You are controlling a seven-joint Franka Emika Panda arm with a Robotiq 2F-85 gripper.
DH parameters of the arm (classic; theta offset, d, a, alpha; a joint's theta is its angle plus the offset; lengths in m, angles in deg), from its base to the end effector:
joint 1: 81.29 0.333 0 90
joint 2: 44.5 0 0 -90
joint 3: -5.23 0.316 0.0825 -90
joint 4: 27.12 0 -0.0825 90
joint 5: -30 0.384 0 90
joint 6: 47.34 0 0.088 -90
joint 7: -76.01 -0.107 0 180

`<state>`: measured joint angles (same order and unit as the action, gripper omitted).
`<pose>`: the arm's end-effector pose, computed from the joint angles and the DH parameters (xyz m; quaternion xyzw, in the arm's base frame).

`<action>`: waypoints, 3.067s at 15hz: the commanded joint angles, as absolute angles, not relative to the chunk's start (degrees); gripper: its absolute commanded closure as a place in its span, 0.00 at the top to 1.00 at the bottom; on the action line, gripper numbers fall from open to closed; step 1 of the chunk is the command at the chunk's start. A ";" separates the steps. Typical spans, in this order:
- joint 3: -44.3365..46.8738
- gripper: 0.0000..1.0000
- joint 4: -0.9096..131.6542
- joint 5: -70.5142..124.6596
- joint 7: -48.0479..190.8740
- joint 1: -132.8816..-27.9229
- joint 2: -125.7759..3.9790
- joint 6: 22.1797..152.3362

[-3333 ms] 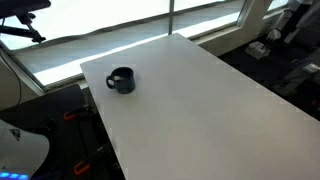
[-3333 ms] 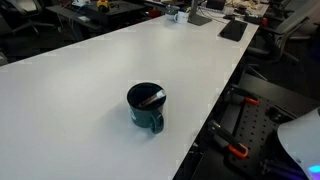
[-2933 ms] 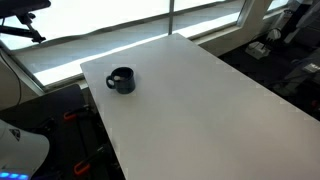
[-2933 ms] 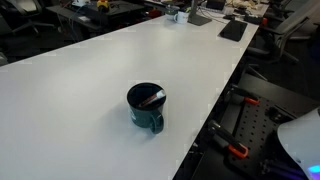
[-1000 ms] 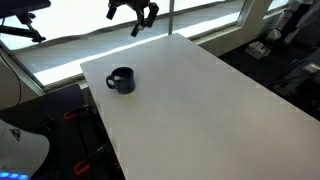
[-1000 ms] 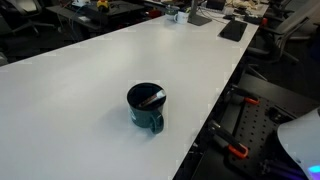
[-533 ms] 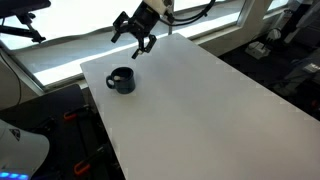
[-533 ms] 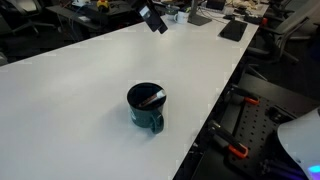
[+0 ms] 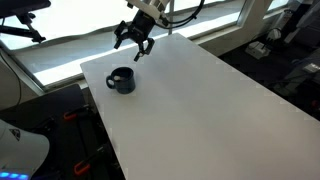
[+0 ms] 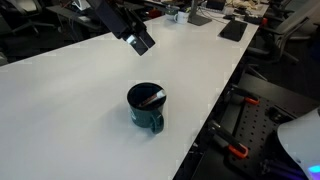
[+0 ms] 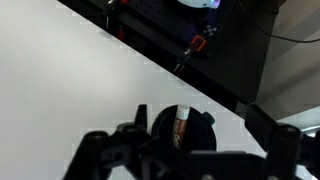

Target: Remove the marker from the mug.

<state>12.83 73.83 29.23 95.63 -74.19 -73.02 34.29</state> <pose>0.5356 0.1348 0.2559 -0.8718 -0.2768 0.4018 0.0429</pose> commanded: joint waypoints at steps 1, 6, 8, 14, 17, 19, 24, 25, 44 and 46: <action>14.28 1.00 76.02 28.75 94.05 -73.32 -70.80 37.36; 15.28 1.00 84.92 29.25 94.52 -73.48 -64.06 47.86; 15.29 1.00 88.71 29.74 94.84 -73.84 -61.33 51.69; 15.00 1.00 97.64 30.43 95.57 -74.47 -55.66 58.91; 14.83 1.00 101.00 29.36 95.27 -74.37 -54.56 63.40; 14.77 1.00 102.81 28.74 94.97 -74.23 -54.41 66.88; 14.82 1.00 105.88 28.90 95.19 -74.34 -54.38 72.35; 14.85 1.00 106.19 29.11 95.35 -74.39 -54.38 72.68; 14.92 0.85 103.07 25.47 93.96 -73.42 -60.92 70.65; 14.93 0.80 102.75 25.21 93.89 -73.40 -61.59 70.47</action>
